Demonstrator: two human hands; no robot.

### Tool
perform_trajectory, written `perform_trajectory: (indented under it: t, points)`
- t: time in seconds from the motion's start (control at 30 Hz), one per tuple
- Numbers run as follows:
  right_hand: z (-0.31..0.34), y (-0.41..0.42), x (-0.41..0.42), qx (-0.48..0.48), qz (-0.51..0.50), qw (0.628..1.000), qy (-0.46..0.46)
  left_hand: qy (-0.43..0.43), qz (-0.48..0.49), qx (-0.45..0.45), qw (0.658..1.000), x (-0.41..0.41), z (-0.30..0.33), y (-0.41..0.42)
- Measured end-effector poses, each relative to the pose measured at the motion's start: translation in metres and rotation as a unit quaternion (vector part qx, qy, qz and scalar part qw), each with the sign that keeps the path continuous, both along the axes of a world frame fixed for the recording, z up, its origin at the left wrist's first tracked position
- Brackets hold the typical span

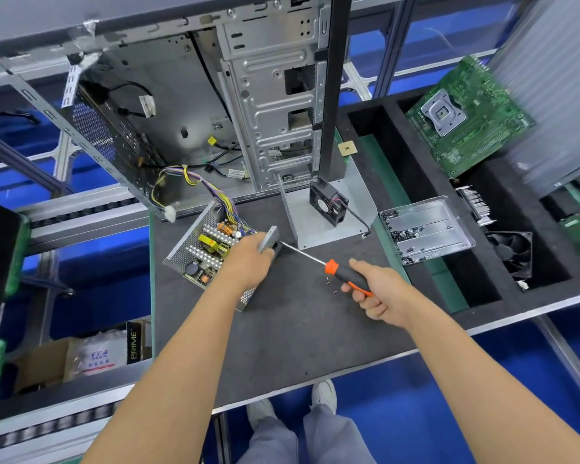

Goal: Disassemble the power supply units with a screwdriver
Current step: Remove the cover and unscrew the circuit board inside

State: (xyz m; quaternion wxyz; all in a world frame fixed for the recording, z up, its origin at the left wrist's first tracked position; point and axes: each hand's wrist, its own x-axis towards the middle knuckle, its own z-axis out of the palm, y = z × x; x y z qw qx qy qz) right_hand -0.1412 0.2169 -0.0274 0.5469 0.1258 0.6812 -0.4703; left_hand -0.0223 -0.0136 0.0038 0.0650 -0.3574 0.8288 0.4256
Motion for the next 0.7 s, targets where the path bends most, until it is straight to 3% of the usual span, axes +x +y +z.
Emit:
perform_trajectory:
  t: [0.17, 0.23, 0.4, 0.57, 0.7]
  points:
    - [0.006, -0.001, -0.007, 0.005, 0.070, 0.970, 0.234, -0.001, -0.013, -0.021, 1.000, 0.003, -0.005, 0.000]
    - [0.006, 0.007, -0.004, -0.013, 0.077, 0.954, 0.288, -0.007, -0.023, -0.029, 0.999, 0.006, -0.006, -0.002]
    - [0.004, 0.008, 0.025, -0.081, -0.095, 0.983, 0.134, -0.011, -0.053, -0.039, 0.998, 0.016, -0.008, -0.002]
    - [0.002, 0.010, 0.027, 0.037, 0.038, 0.994, 0.094, -0.012, -0.055, -0.035, 0.998, 0.017, -0.010, -0.002]
    - [-0.003, 0.020, 0.028, -0.059, -0.044, 0.987, 0.144, -0.014, -0.058, -0.027, 0.998, 0.017, -0.013, -0.003]
